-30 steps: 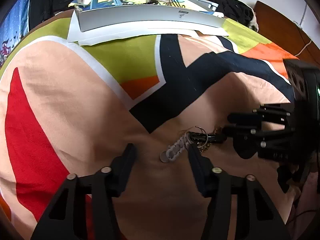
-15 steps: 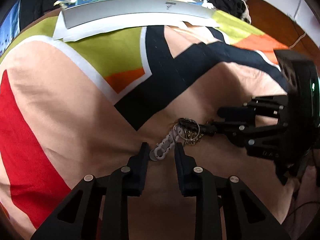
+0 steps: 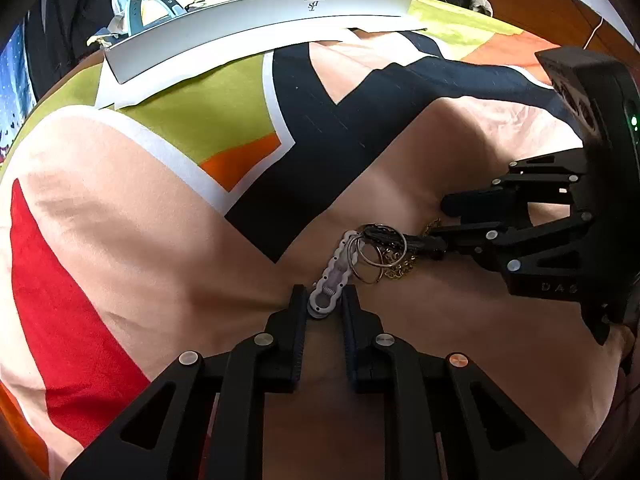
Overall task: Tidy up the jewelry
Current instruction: 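Close the left tool on the white chain keychain while the right tool grasps the gold chain, then carry the keychain and gold chain into the white tray and open both tools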
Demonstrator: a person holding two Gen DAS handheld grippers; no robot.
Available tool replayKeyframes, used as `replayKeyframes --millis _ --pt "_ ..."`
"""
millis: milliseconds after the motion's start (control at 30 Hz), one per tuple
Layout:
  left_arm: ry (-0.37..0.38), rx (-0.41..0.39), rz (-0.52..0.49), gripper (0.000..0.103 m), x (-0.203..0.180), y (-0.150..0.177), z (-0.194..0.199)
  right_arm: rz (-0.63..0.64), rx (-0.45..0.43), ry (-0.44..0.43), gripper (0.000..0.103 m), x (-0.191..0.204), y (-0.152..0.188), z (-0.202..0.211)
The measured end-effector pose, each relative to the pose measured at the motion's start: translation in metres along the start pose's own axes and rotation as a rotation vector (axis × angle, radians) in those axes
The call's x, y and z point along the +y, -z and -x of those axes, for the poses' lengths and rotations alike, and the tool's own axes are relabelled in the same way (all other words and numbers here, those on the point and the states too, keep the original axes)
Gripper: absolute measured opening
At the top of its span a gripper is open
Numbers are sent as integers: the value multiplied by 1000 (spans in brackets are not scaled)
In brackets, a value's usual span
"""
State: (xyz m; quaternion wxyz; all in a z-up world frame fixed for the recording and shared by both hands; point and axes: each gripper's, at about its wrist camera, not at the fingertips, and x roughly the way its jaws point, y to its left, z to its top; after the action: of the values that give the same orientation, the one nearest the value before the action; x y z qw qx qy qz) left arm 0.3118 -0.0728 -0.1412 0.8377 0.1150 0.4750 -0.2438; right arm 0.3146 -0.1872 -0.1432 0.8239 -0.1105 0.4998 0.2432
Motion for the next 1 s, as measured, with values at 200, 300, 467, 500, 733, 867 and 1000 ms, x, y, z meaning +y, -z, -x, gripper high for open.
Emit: replayKeyframes --millis 200,300,467,500,733,867,1000 --pt "3 -3 6 13 3 -1 0 -5 -3 -5 29 3 -3 -6" --pt "8 -3 23 13 8 1 4 -10 2 -17 21 4 -3 -7" --pt "14 -2 57 13 11 0 10 1 8 -17 8 3 3 -3" --pt "8 -3 58 13 11 0 11 -4 7 -15 6 2 3 -1" --pt "-46 1 58 12 7 4 22 -12 -38 83 5 -7 4 19" --pt "-67 -18 80 12 10 10 34 -28 -80 121 5 -10 5 36" --pt "-72 -60 109 12 14 9 48 -43 -123 156 5 -14 8 52"
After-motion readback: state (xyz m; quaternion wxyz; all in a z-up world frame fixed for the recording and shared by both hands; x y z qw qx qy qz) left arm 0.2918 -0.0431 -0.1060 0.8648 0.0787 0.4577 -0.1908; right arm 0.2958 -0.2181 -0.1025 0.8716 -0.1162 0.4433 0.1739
